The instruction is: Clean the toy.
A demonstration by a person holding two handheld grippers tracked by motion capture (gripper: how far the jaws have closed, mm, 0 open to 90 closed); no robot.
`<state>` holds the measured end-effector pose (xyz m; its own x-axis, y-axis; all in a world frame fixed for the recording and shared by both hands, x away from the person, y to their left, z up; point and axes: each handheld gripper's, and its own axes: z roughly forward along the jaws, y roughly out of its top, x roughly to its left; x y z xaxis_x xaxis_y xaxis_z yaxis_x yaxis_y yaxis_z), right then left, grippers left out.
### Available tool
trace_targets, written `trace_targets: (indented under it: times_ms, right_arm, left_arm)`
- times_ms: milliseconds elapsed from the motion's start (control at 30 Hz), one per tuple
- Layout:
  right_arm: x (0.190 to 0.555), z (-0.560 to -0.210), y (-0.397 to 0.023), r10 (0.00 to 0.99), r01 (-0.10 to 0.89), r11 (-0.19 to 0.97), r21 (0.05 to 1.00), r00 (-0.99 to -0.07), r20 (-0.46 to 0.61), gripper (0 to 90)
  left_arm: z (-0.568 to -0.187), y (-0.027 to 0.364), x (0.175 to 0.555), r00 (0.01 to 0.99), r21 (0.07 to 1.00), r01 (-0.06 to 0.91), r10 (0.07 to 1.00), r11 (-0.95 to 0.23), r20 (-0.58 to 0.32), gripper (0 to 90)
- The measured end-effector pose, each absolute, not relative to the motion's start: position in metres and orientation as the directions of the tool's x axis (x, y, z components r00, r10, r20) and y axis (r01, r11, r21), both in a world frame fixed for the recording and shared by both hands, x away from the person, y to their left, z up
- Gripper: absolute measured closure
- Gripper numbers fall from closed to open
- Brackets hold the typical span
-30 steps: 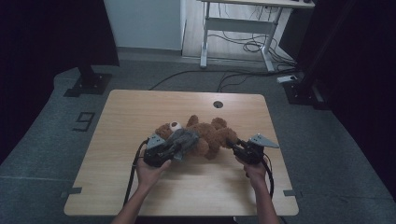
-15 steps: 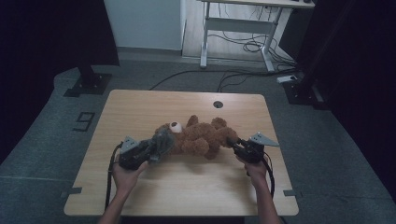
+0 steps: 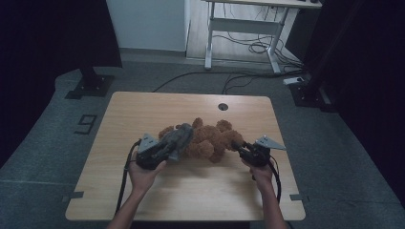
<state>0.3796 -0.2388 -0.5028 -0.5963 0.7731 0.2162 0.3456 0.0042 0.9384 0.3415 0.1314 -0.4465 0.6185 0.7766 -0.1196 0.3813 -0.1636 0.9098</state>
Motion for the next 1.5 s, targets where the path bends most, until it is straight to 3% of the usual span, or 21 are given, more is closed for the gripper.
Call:
trace_targets:
  times_ms: [133, 233, 400, 567, 733, 1000, 1233, 1500]
  right_arm:
    - [0.379, -0.503, -0.239, 0.773, 0.345, 0.002, 0.938, -0.597, 0.218, 67.2]
    - [0.379, -0.504, -0.239, 0.771, 0.349, -0.005, 0.937, -0.595, 0.226, 67.1]
    - [0.378, -0.505, -0.240, 0.772, 0.351, -0.006, 0.936, -0.594, 0.228, 67.1]
    - [0.378, -0.505, -0.239, 0.770, 0.351, -0.002, 0.937, -0.597, 0.225, 67.0]
    - [0.378, -0.505, -0.239, 0.769, 0.353, 0.000, 0.936, -0.598, 0.226, 67.0]
    - [0.378, -0.506, -0.240, 0.764, 0.353, 0.002, 0.936, -0.604, 0.226, 67.0]
    - [0.378, -0.506, -0.241, 0.761, 0.354, 0.002, 0.935, -0.607, 0.228, 66.9]
    - [0.379, -0.507, -0.241, 0.757, 0.351, 0.010, 0.936, -0.614, 0.222, 66.9]
  left_arm:
    - [-0.438, 0.103, 0.347, 0.658, 0.909, 0.376, 0.743, -0.179, -0.125, 74.3]
    - [-0.439, 0.057, 0.350, 0.701, 0.896, 0.352, 0.711, -0.270, -0.061, 74.2]
    - [-0.452, 0.037, 0.357, 0.709, 0.867, 0.380, 0.704, -0.322, -0.049, 73.9]
    - [-0.476, 0.057, 0.361, 0.690, 0.851, 0.450, 0.709, -0.269, -0.141, 74.0]
    - [-0.481, 0.068, 0.357, 0.685, 0.852, 0.445, 0.718, -0.276, -0.125, 74.1]
    - [-0.486, 0.095, 0.355, 0.673, 0.833, 0.489, 0.720, -0.260, -0.170, 74.1]
    - [-0.493, 0.138, 0.354, 0.620, 0.834, 0.521, 0.752, -0.182, -0.224, 74.1]
    - [-0.502, 0.174, 0.353, 0.567, 0.813, 0.557, 0.792, -0.168, -0.226, 74.0]
